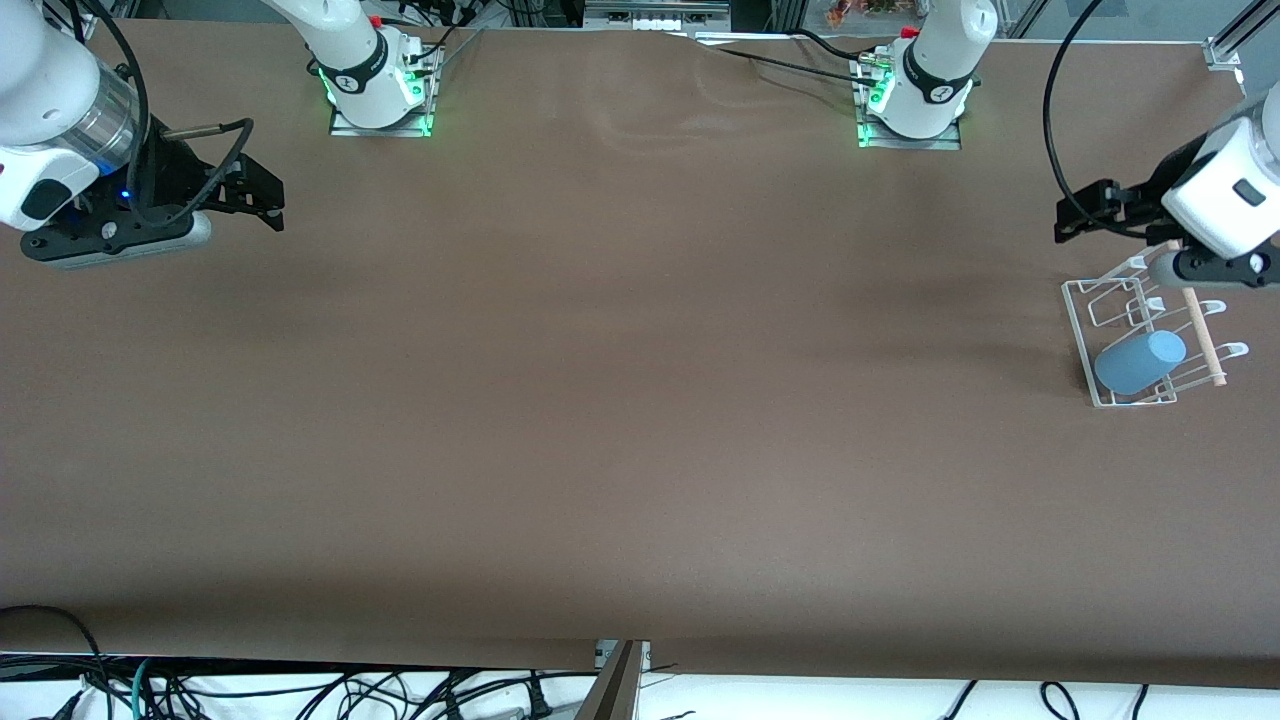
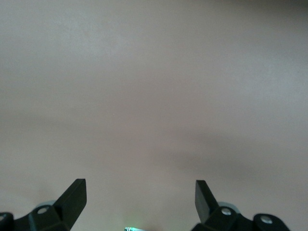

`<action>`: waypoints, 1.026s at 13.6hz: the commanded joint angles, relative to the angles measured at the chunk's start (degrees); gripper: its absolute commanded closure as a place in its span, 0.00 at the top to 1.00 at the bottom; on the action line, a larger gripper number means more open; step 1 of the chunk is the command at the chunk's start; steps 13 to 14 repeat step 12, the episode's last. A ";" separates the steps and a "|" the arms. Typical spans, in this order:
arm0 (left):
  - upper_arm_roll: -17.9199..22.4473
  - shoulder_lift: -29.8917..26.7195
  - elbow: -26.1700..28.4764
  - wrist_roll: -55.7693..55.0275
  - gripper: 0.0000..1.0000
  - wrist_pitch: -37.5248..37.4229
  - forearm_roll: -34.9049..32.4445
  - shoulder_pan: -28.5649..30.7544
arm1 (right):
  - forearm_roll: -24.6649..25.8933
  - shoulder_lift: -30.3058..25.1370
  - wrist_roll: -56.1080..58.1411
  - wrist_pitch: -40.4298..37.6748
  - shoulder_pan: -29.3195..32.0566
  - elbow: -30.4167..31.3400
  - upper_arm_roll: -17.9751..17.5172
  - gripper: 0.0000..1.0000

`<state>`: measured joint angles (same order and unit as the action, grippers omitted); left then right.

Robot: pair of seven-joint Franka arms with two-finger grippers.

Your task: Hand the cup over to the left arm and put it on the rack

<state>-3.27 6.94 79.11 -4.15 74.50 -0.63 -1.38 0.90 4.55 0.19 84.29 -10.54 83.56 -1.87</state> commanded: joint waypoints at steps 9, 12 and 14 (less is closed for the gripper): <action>0.90 2.99 -1.59 -0.33 1.00 -3.40 1.77 -0.21 | -0.55 -1.03 -0.63 -0.35 -0.18 0.29 0.02 1.00; 0.72 3.08 -1.59 -0.42 1.00 -3.40 1.68 -0.73 | -0.55 -1.03 -0.63 -0.35 -0.18 0.37 0.02 1.00; 0.72 3.08 -1.59 -0.42 1.00 -3.40 1.68 -0.73 | -0.55 -1.03 -0.63 -0.35 -0.18 0.37 0.02 1.00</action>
